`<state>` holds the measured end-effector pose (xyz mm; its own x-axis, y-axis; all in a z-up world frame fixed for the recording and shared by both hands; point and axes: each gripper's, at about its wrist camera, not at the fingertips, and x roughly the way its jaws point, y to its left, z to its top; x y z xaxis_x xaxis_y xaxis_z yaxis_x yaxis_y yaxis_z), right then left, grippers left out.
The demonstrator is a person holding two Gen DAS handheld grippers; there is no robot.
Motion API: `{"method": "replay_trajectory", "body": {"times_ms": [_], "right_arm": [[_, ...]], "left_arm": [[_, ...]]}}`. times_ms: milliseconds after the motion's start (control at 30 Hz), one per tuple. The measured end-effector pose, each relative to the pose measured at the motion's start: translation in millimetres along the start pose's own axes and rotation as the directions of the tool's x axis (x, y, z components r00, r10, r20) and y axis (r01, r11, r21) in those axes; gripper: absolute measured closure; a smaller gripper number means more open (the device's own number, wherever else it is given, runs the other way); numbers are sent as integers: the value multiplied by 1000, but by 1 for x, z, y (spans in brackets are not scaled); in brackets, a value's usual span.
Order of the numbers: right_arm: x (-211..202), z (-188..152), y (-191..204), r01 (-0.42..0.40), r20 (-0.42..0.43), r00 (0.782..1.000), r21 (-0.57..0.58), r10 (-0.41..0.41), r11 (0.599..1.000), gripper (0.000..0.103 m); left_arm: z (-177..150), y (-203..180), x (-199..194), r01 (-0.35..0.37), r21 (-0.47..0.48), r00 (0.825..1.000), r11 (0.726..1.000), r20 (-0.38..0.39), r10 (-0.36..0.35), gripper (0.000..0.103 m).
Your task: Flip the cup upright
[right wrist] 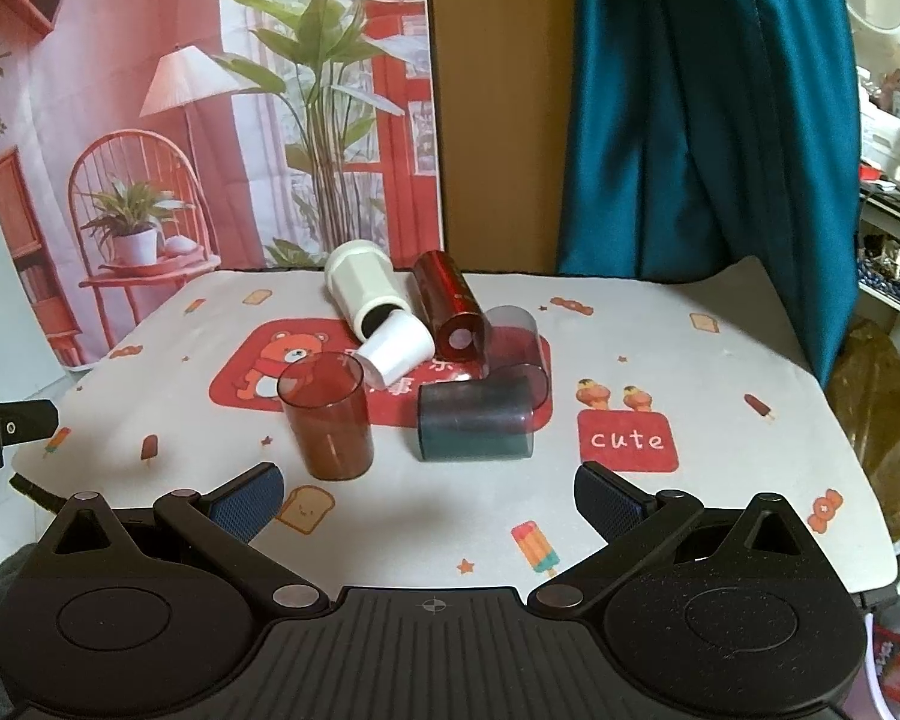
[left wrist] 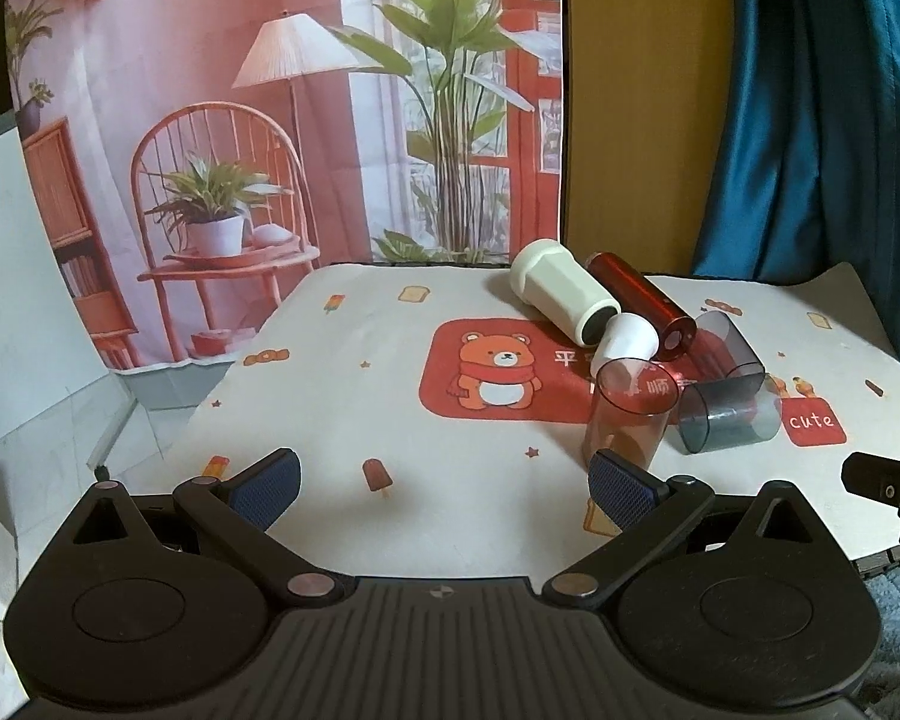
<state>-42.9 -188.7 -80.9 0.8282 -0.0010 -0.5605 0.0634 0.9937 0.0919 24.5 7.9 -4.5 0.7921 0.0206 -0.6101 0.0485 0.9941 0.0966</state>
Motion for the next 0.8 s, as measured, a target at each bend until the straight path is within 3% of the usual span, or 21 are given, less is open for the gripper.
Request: {"method": "replay_trajectory", "body": {"times_ms": [800], "right_arm": [[2,-3,-1,7,-12,1000,5,-7,1000,0]], "left_arm": [[-4,-1,3,8,-9,1000,1000,-17,-8,0]]}}
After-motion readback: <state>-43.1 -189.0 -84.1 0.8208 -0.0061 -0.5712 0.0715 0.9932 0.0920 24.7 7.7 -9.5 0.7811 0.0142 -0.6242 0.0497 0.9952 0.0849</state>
